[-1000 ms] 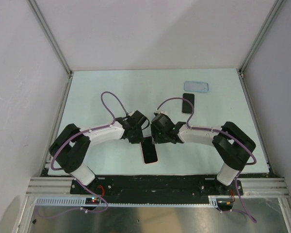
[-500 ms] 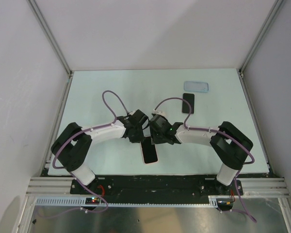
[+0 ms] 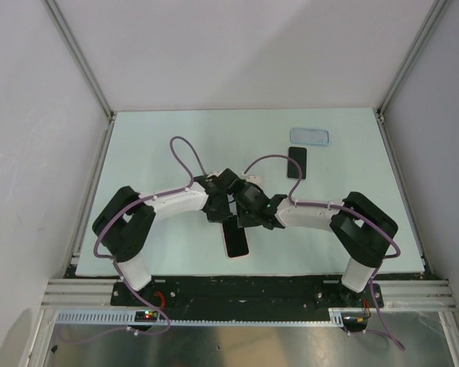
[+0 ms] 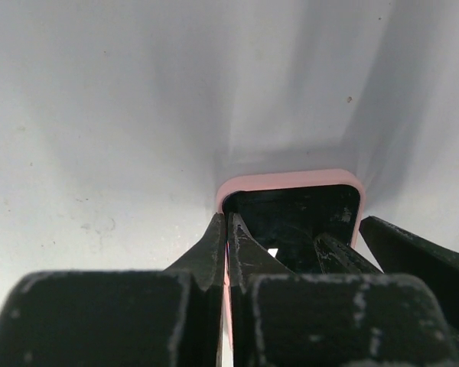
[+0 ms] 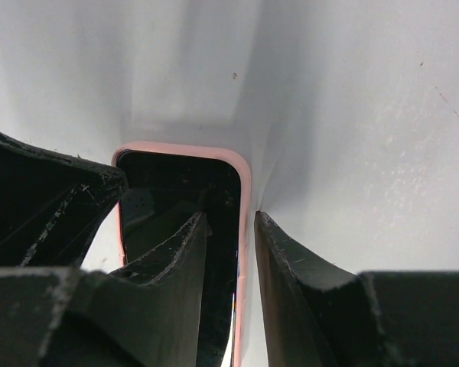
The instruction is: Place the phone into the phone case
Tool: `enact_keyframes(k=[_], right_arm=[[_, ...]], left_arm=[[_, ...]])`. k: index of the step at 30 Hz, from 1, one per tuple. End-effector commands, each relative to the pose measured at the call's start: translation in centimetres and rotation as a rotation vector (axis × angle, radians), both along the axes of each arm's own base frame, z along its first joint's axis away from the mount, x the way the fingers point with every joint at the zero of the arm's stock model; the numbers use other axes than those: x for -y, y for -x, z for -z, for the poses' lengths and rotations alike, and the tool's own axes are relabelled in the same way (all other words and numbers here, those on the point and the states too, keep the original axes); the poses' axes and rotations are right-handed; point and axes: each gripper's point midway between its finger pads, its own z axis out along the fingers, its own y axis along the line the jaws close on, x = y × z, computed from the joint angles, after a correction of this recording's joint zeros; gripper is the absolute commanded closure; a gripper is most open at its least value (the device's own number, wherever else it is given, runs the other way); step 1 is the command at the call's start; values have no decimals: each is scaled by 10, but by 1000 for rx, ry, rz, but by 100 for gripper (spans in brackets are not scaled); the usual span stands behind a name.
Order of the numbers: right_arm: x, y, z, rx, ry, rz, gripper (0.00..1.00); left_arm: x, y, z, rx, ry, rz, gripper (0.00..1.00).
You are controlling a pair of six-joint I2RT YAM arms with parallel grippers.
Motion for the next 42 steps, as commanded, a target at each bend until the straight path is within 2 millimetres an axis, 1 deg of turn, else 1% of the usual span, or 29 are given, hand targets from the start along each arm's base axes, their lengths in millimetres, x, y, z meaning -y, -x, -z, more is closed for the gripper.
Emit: enact_keyframes(k=[1,5,7,9,11,14,16,19,22,26,28,30,31,34,35,37,39,42], right_arm=[[27,6,32,-34,114,23,65],[27,7,35,-42,111,22,68],[25,7,35,-45,101,20,69],[22,7,34,-49,85,19,71],[21,6,32,-52,71,24,73],[23,2,31,-54,61,35,77],[25,-1,30,-56,62,44,79],[30,-3,31,-57,70,54,80],[32,-5,28,-54,71,59,79],[30,-7,20,-50,43,53,79],[27,-7,12,-41,22,47,71],[26,-6,2,-20,14,47,54],[26,-6,-2,-8,13,46,46],[23,1,-18,30,12,33,28],[22,3,-21,41,16,33,24],[20,12,-26,54,24,21,19],[14,23,-27,59,29,1,15],[6,40,-25,65,41,-11,10]], left_arm=[[7,41,70,-122,-82,14,100],[3,45,70,-119,-88,5,100],[1,43,65,-104,-84,6,100],[-2,34,53,-73,-63,-4,100],[-4,21,38,-30,-36,-13,100],[-6,1,10,52,3,-10,100],[-8,-8,-3,86,17,-7,100],[-14,-14,-11,104,28,-16,100],[-20,-16,-13,115,34,-22,100],[-20,-20,-24,147,88,-1,100],[-22,-23,-29,152,112,3,100],[-26,-25,-35,169,130,0,96],[-28,-25,-39,174,146,0,92],[-34,-29,-52,200,191,-14,78],[-35,-30,-58,211,207,-14,72],[-38,-32,-70,239,235,-18,63],[-39,-32,-79,260,261,-21,59],[-40,-31,-91,282,299,-22,58]])
